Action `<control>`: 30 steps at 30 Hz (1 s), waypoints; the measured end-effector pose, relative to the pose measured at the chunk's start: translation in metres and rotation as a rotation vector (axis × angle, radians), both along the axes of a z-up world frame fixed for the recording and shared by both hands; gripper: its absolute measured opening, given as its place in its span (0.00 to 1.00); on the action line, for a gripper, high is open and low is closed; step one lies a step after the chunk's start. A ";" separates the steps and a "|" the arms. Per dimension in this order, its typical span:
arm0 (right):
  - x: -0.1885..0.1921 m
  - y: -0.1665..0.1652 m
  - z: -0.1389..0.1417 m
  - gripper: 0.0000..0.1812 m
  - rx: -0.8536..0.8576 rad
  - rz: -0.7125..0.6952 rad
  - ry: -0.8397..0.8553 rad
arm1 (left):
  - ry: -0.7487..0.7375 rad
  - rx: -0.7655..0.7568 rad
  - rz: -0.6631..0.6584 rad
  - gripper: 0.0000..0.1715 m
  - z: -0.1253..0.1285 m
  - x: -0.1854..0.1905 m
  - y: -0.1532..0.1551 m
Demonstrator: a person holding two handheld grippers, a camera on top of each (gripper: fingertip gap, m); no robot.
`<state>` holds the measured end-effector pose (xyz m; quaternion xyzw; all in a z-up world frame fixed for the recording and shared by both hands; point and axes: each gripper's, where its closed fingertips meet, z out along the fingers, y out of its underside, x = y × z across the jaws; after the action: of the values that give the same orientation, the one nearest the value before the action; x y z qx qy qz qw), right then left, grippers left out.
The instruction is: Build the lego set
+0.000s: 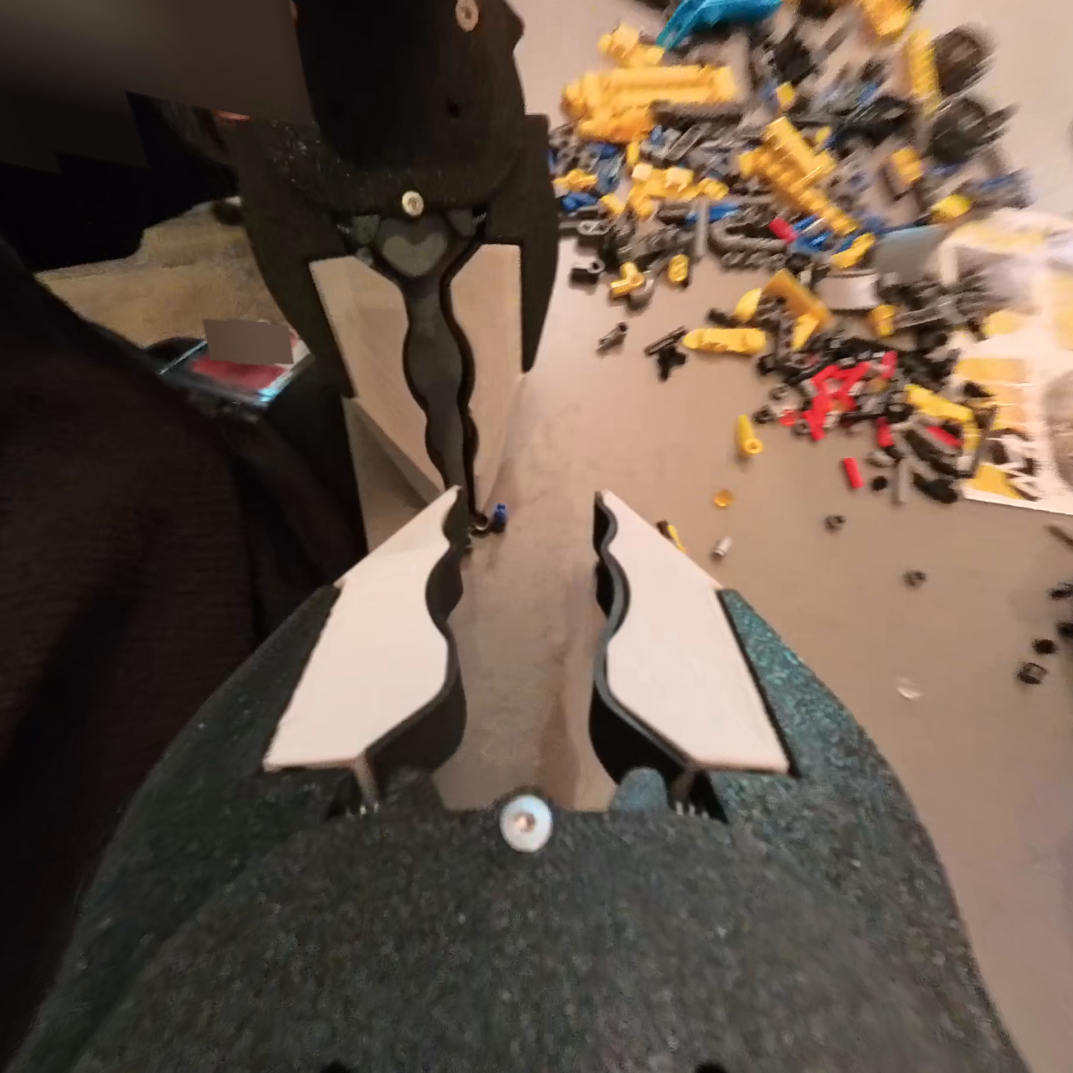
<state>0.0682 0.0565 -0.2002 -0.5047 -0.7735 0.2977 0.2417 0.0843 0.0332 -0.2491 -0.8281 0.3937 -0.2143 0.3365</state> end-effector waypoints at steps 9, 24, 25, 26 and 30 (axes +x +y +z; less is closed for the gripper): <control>0.014 0.022 0.017 0.31 0.081 -0.216 0.376 | 0.007 -0.001 0.144 0.04 -0.001 -0.014 0.018; 0.024 0.071 0.061 0.09 0.360 -0.483 0.824 | -0.051 -0.055 0.110 0.13 0.001 -0.010 0.013; 0.024 0.074 0.064 0.09 0.371 -0.498 0.846 | -0.057 -0.060 0.110 0.13 0.001 -0.010 0.013; 0.025 0.078 0.066 0.09 0.376 -0.518 0.867 | -0.061 -0.065 0.110 0.13 0.001 -0.010 0.013; 0.026 0.090 0.072 0.05 0.305 -0.546 0.904 | -0.074 -0.079 0.110 0.13 0.001 -0.010 0.013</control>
<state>0.0942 0.1462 -0.1280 -0.4682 -0.4677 0.2958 0.6889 0.0741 0.0466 -0.2478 -0.8526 0.3260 -0.2413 0.3294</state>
